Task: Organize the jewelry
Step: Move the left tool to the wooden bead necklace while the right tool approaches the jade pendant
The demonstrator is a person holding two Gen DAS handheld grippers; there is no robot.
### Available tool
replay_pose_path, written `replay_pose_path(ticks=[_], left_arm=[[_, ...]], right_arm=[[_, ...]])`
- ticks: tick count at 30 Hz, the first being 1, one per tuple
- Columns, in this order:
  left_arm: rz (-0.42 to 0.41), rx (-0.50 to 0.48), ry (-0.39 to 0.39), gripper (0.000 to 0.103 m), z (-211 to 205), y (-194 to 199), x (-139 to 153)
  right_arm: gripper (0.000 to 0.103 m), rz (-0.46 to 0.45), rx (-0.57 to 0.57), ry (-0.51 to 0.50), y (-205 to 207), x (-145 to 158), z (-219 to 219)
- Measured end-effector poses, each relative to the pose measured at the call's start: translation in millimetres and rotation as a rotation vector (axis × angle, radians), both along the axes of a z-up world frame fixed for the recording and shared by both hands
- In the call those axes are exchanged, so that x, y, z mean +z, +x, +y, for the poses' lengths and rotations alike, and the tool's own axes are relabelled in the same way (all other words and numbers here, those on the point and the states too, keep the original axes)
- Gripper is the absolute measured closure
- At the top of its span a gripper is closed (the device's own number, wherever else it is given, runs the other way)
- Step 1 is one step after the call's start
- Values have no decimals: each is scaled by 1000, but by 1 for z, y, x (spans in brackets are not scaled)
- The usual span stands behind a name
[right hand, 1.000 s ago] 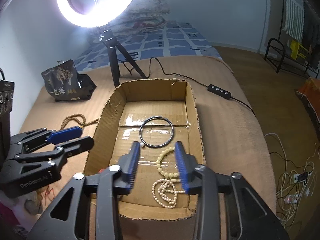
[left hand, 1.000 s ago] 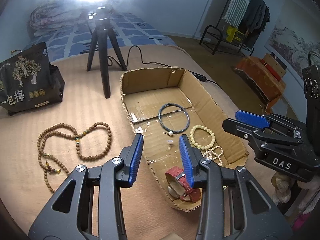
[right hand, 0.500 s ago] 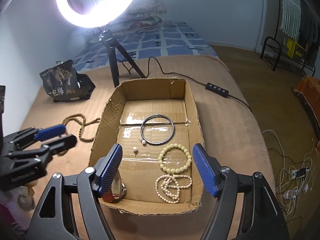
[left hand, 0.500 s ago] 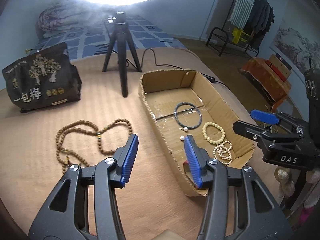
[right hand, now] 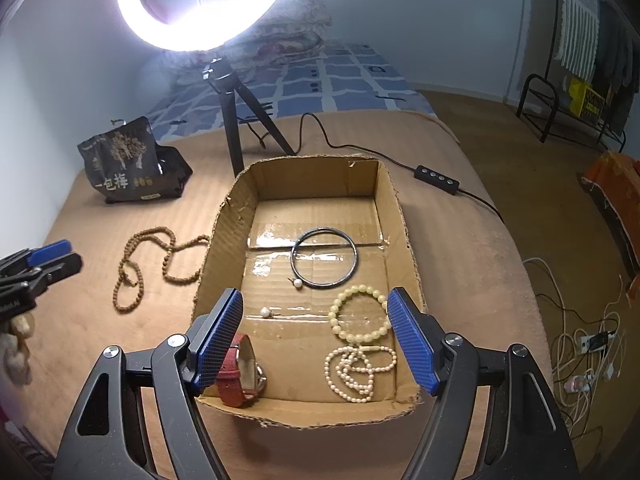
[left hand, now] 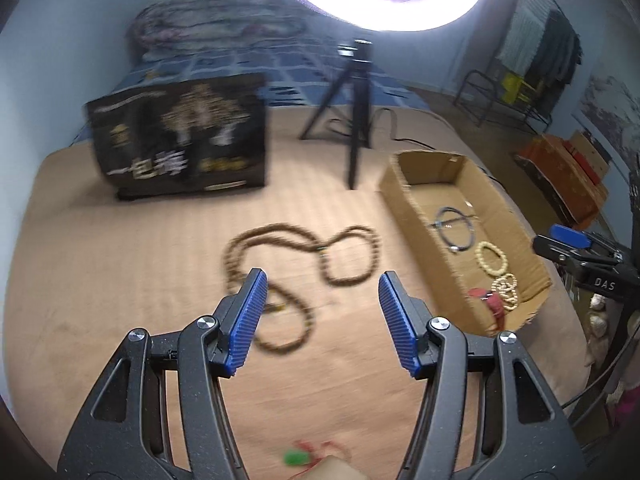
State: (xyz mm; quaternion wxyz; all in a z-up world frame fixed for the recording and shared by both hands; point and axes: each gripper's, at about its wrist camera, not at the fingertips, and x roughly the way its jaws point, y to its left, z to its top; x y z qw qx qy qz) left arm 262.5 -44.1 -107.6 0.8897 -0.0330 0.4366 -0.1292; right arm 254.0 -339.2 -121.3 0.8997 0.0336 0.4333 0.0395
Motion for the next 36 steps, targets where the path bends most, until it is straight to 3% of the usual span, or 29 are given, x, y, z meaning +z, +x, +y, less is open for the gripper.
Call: replay_pose_path(ticks=[7,12,23,36], left_arm=[[18,118,-29,43,62,2,-7],[30,168,-45,43,87,2,-14],[52,135,-45,43,92,1,-26],[114,130,-89,43,89,28,-51]], right_arm=[[28,-53,28,28,-7,8,15],[28,-80,121,4,-18,12,48],[28,-7,472,-29,-67,-22,161],[28,46,584,-23,-90,-66,228]])
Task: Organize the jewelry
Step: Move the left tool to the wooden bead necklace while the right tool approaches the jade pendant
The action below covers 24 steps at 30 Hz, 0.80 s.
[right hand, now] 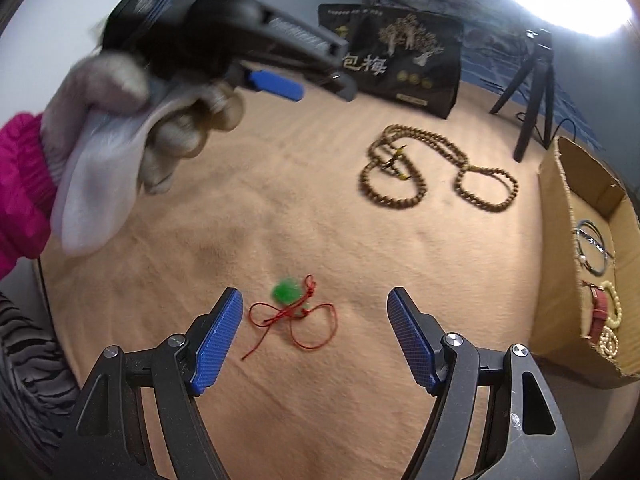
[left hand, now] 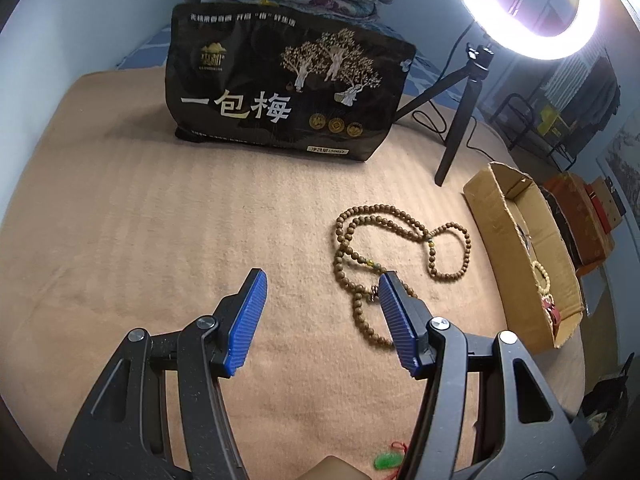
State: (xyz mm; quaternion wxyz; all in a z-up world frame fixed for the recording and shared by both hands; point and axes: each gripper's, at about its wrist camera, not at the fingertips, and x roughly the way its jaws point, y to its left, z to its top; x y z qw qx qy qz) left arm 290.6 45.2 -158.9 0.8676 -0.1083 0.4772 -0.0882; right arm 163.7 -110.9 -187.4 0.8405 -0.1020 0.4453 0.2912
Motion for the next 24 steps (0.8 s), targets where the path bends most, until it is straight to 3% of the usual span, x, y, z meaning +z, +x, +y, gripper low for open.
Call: replay_pose_path(ticks=[8,16,20,24], left_arm=[[65,-16,-23,43,-10,18,-24],[114,-16,-51,43,-22,33,-42],[134,-19,-65,43,-30,39,-50],[151,-14,-89,43,-36,47,-59]], right_arm=[[28,-43,67,-88,-15,-10,24],[29,-51,51,-167,-13,-20,27],[49,1,14,-190,-5,-30,18],[58,48,-9,-132,2,-31,5]])
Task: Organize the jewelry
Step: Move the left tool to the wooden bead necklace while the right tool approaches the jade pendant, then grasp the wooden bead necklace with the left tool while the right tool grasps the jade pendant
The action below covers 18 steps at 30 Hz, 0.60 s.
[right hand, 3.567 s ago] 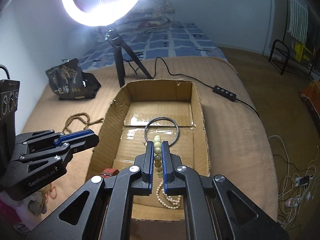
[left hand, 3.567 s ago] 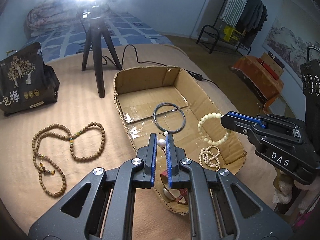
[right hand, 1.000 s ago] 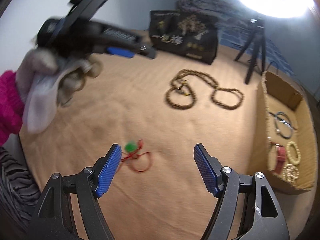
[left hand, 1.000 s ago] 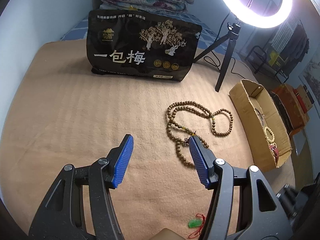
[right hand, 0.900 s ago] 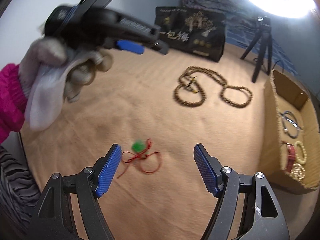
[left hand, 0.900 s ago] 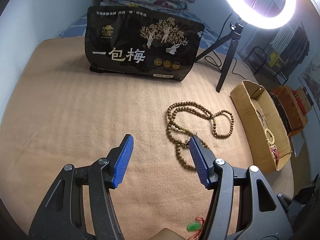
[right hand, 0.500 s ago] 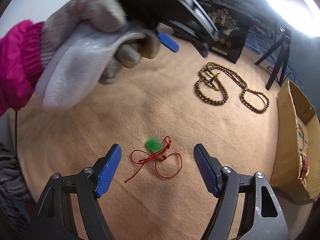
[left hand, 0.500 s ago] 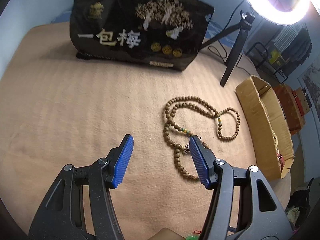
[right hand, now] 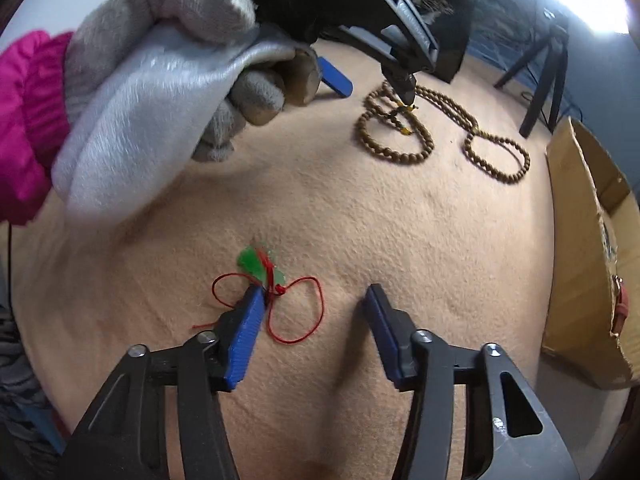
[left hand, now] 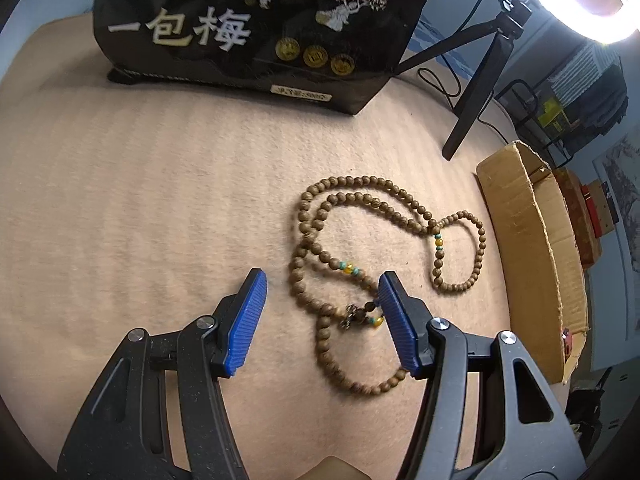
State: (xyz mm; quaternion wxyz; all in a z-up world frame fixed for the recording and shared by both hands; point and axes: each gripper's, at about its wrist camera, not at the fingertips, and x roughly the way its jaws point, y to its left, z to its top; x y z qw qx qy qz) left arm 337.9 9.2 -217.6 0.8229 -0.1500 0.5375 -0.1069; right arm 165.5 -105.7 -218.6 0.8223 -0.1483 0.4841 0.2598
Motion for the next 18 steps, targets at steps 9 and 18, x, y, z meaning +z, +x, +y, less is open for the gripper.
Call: replay_pose_path(ticks=[9,18], left_arm=[[-2,29,-44,43,-6,11,-4],[-5,12,-43,43,-6,10,-4]], right_arm=[[62,32,-8,86,4,5,-11],[62,31,51,151,-2,13,9]])
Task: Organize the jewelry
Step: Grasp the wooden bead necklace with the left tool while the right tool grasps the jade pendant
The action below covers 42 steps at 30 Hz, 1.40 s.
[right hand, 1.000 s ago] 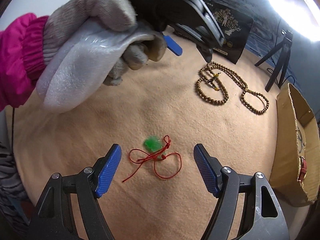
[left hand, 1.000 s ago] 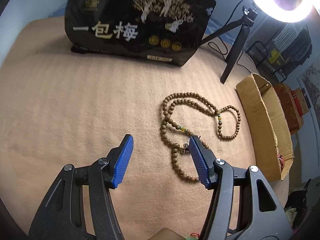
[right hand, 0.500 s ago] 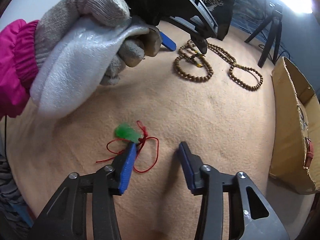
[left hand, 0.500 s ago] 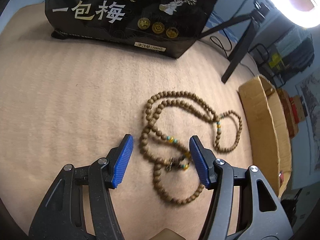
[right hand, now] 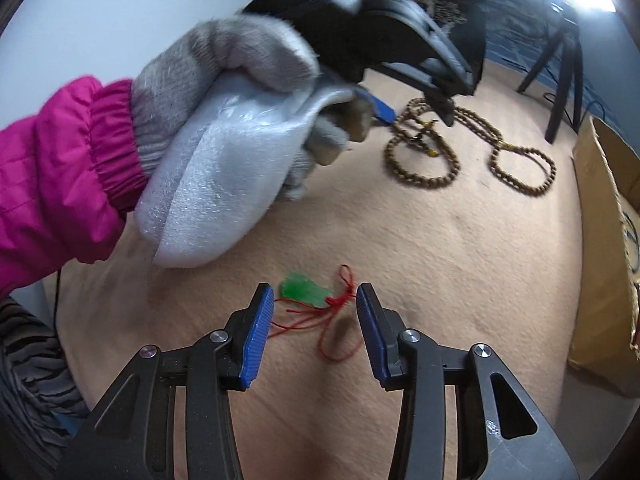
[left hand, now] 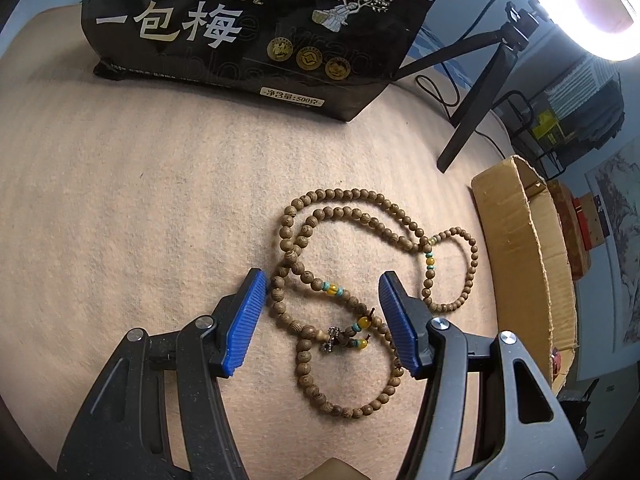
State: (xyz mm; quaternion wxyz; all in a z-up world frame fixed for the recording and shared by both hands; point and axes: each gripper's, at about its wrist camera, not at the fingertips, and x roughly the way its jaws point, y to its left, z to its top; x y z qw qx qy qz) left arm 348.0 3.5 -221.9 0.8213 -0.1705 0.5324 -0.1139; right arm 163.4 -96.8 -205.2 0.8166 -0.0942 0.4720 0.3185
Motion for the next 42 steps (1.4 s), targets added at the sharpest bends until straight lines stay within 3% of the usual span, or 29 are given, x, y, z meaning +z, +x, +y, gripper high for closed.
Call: replay_pose_path(ticks=[8,17,20,28,31,32,34,36,39,42], left_arm=[[-3,-4,3,43,-4,0,0],[18,13,-45,39,-32,19,-1],[15,8,16,30,-52,27,0],[12,21,238,30,-99,47,-5],[-9,29,286,42,-103,50,-6],[-16,29,323,56,-103,50,-7],[-36,12,332,67,-101,49,-7],[-52,-9,353,87,-94,45,-7],[-59,-47,354,92,-83,39,-6],[-65,-61,351,92,-74,31,-6]], right_arm=[[64,-66,-24,-148,-7,-12,26],[78,-30,-134,-151,8,-9,-9],[78,-13,-143,-131,7,-9,-16],[78,-9,-130,-111,16,-11,-19],[78,-8,-126,-103,23,-13,-30],[78,-9,-123,-102,23,-14,-32],[75,-5,-115,-86,24,-14,-36],[71,9,-114,-52,25,-16,-43],[59,51,-101,41,29,-18,-57],[59,71,-105,91,32,-20,-67]])
